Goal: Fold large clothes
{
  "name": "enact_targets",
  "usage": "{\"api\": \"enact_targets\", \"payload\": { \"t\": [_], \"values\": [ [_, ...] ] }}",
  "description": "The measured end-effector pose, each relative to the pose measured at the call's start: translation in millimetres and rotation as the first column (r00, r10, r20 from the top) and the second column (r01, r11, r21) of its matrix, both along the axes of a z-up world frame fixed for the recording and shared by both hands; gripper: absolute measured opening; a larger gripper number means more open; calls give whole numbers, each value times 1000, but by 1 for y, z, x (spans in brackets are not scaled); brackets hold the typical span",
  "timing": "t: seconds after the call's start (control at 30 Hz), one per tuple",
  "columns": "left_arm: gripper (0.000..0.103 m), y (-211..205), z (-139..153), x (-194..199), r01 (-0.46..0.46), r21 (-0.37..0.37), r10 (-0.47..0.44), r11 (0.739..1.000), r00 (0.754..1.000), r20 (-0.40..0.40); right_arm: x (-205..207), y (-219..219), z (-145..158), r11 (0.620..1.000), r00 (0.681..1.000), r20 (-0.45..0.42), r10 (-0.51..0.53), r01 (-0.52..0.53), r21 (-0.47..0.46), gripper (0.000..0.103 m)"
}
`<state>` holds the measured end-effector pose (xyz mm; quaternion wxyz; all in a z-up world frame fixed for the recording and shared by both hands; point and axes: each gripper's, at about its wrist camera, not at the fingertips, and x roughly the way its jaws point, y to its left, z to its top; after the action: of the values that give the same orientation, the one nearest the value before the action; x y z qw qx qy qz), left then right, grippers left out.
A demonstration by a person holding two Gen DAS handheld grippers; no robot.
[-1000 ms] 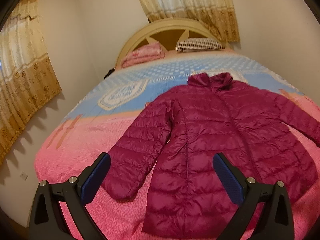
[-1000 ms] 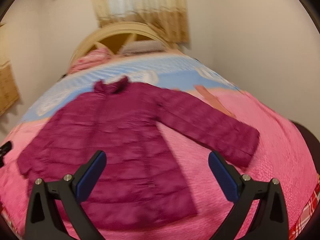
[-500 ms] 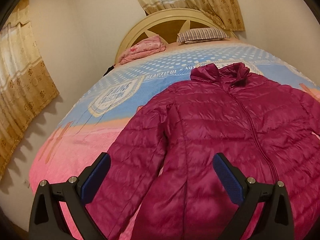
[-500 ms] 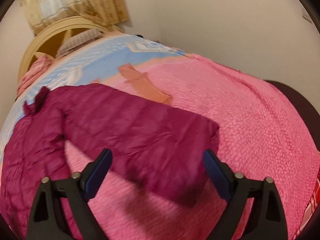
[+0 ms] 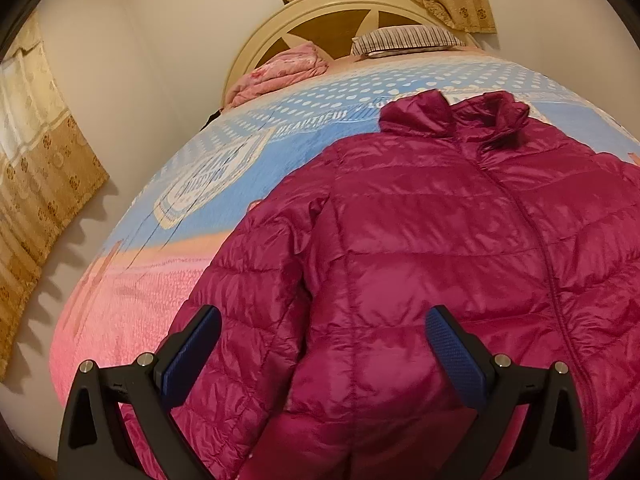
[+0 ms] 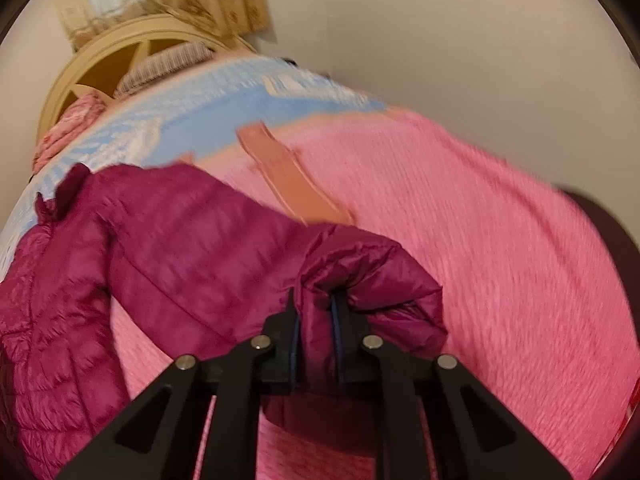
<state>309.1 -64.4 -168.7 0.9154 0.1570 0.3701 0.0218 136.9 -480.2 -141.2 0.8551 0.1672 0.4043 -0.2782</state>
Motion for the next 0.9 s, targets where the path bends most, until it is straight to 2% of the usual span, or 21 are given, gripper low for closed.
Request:
{"api": "enact_targets", "payload": {
  "t": [0.2,0.43,0.7,0.9],
  "values": [
    [102,24,5,8,-39,-18,39,999,999,7,46,50,44,986,987,70,144,-137,-93,13],
    [102,54,11,15,-89,-34,90,995,996,18,106,142,68,925,932,85,352,-332,-185,12],
    [102,111,12,18,-188,-45,189,981,981,32,162,244,48,832,847,41,530,-510,-216,12],
    [102,155,5,22,-279,-46,281,959,959,29,180,294,18,778,802,-19,597,-585,-229,12]
  ]
}}
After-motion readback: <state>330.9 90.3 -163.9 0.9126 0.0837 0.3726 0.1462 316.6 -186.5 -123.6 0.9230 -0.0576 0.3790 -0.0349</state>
